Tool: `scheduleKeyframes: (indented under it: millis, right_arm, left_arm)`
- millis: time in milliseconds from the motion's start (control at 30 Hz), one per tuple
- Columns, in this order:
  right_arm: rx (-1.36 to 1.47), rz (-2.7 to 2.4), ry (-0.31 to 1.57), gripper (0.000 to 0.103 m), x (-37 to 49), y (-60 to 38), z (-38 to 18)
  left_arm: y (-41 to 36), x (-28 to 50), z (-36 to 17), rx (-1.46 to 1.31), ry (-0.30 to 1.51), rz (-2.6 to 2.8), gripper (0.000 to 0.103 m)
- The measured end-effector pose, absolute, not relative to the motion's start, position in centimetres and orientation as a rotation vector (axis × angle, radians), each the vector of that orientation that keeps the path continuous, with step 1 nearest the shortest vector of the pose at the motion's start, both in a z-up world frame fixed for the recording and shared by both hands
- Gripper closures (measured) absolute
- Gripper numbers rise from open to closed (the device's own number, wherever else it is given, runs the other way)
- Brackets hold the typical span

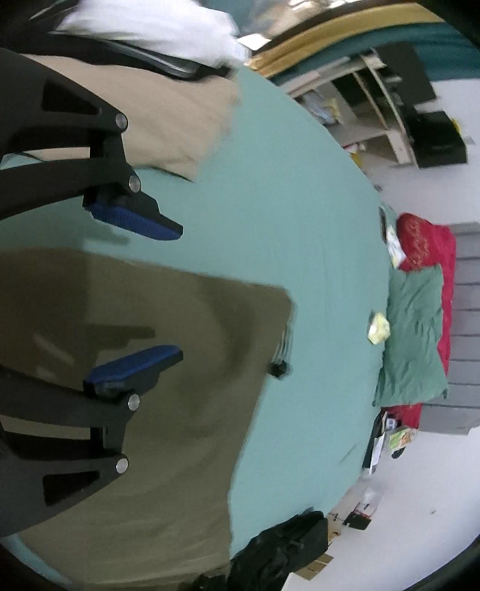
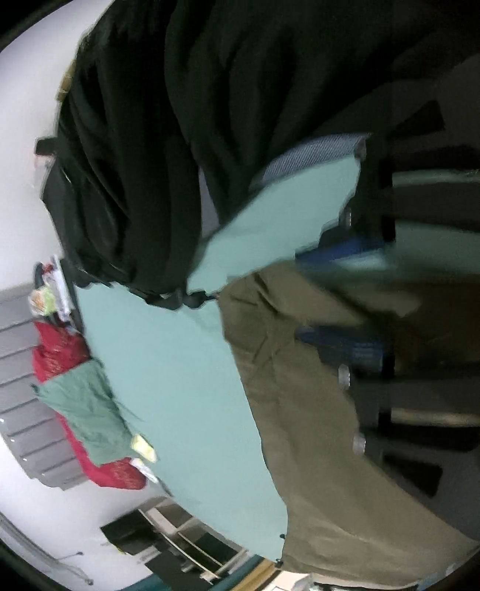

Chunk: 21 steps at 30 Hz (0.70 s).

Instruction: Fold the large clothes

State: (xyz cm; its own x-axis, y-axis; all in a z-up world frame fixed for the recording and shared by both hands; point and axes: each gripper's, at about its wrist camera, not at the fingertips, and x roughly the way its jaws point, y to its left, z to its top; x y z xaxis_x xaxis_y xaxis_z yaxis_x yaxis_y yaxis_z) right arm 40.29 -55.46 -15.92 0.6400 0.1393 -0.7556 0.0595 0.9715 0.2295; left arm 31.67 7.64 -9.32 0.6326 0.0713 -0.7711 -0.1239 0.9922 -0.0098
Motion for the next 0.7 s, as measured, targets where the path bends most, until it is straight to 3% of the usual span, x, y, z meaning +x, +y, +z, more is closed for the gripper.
scheduleKeyframes:
  millis: [67, 167, 400, 433, 467, 500, 567, 633, 667, 700]
  right_arm:
    - [0.254, 0.031, 0.825, 0.038, 37.8, -55.6, -14.7]
    - [0.281, 0.017, 0.777, 0.037, 34.1, -55.7, -14.0]
    - [0.461, 0.058, 0.882, 0.037, 26.8, -56.1, -16.9]
    - [0.513, 0.081, 0.891, 0.037, 26.2, -56.0, -17.5]
    - [0.557, 0.088, 0.903, 0.037, 25.9, -55.7, -18.1]
    - [0.582, 0.076, 0.905, 0.037, 25.5, -55.6, -18.5]
    - [0.664, 0.044, 0.886, 0.037, 24.3, -55.4, -19.5]
    - [0.737, 0.071, 0.905, 0.057, 24.0, -54.9, -20.8]
    - [0.742, 0.092, 0.910, 0.078, 24.0, -54.8, -20.9]
    - [0.715, 0.104, 0.907, 0.088, 24.1, -54.4, -20.5]
  left_arm:
    - [8.4, 29.8, -10.3, -0.090, 0.900, 0.108, 0.037]
    - [9.3, 27.4, -12.3, -0.104, 0.935, 0.123, 0.036]
    - [9.6, 25.3, -17.0, -0.246, 1.031, 0.074, 0.035]
    - [9.6, 25.0, -17.5, -0.275, 1.032, 0.071, 0.039]
    - [9.7, 24.7, -17.8, -0.296, 1.021, 0.055, 0.051]
    - [9.5, 24.5, -17.9, -0.306, 1.016, 0.017, 0.100]
    - [8.9, 24.0, -17.7, -0.246, 1.003, 0.046, 0.102]
    - [8.7, 23.0, -16.9, -0.207, 0.964, 0.078, 0.103]
    - [9.0, 22.3, -16.2, -0.206, 0.936, 0.111, 0.103]
    - [9.5, 21.6, -15.3, -0.222, 0.909, 0.129, 0.103]
